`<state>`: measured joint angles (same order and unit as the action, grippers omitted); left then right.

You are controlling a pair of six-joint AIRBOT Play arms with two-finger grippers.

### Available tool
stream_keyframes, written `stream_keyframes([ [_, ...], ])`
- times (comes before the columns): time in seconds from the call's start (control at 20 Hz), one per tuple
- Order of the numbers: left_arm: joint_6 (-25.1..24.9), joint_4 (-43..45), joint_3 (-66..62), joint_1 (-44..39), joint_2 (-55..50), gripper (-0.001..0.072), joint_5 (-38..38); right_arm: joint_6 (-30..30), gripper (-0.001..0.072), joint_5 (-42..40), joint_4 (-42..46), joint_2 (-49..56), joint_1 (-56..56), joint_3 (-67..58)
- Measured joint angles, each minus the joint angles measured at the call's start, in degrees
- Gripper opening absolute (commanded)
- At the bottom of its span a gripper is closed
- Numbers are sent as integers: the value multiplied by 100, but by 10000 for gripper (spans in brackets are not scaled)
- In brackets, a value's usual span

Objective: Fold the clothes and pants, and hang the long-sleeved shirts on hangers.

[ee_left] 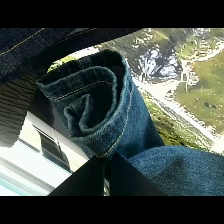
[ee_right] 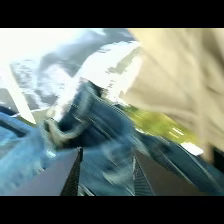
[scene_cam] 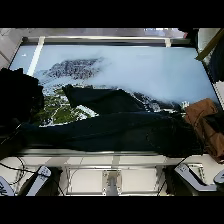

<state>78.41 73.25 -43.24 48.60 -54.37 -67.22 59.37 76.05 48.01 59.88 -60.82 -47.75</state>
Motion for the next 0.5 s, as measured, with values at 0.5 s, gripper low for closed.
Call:
stream_keyframes([
  [0.5, 0, -7, 13, 0, 0, 11, 15, 433, 453, -339, 898, 1934, 1556, -981],
])
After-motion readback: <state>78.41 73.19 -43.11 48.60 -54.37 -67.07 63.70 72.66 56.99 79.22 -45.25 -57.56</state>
